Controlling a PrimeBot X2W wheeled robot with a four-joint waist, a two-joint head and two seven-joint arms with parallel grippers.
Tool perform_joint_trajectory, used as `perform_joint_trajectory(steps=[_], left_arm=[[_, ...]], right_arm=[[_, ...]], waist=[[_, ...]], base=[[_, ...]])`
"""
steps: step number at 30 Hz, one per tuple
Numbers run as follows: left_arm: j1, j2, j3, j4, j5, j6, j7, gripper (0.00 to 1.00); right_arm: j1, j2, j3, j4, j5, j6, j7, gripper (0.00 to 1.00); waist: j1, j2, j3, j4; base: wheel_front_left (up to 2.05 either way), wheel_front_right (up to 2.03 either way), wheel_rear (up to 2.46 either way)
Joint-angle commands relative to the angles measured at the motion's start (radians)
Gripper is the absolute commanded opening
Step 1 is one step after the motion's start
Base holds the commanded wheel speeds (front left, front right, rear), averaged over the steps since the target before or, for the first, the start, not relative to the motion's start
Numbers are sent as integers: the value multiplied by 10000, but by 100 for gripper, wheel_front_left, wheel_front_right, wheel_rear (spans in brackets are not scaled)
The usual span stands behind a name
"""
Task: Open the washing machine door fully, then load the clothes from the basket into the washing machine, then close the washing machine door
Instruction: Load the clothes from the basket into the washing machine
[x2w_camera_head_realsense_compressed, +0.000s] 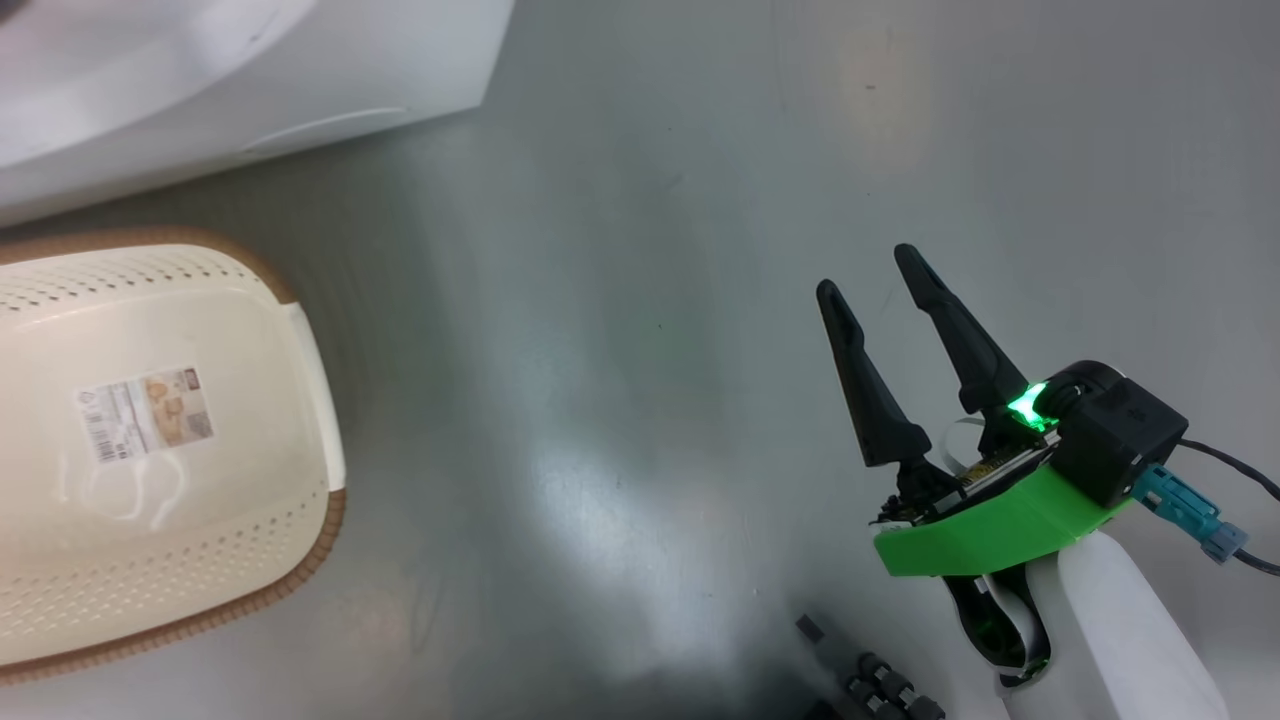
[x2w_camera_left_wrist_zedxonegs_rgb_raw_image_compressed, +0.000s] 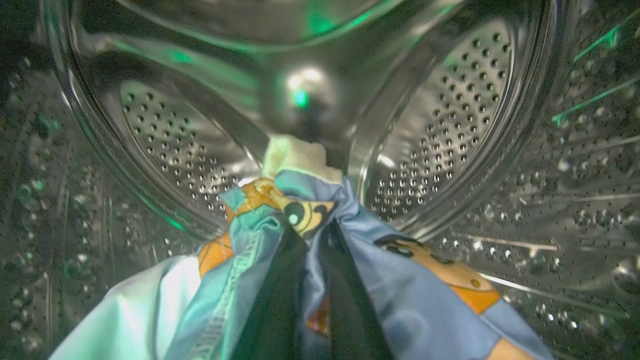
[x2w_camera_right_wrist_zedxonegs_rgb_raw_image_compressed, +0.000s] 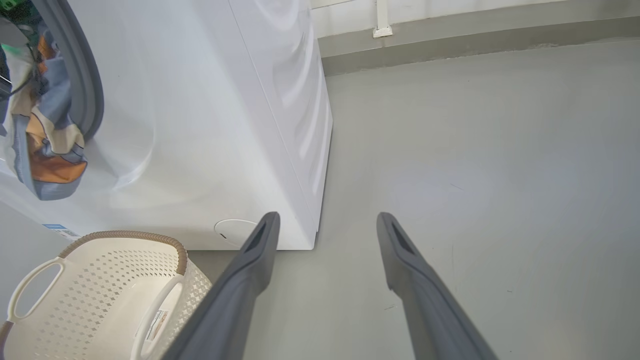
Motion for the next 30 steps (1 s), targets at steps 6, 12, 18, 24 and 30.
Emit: perform_joint_trajectory(steps=[6, 12, 18, 24, 30], left_arm=[[-1049, 738, -83, 144, 1000, 150, -2779, 0], [-1167, 644, -31, 566, 1051, -8, -3284, 0], [-955, 426, 110, 1874, 376, -526, -2774, 0], [-746, 383, 193, 2422, 10, -671, -2280, 0], [-380, 196, 319, 2517, -319, -550, -2001, 100]], right_arm=[[-2, 7, 395, -192, 65, 62, -118, 100], [-57, 57, 393, -196, 72, 62, -118, 100], [-71, 81, 342, -169, 79, 62, -118, 100], [-122, 68, 255, -182, 38, 62, -118, 100], [-95, -16, 201, -229, -19, 62, -118, 100]], waist=[[-1, -1, 284, -224], [-1, -1, 374, -210], [-1, -1, 398, -70], [-1, -1, 316, 90], [-1, -1, 216, 318]], base=[[0, 0, 0], [0, 0, 0], [0, 0, 0], [0, 0, 0], [0, 0, 0]])
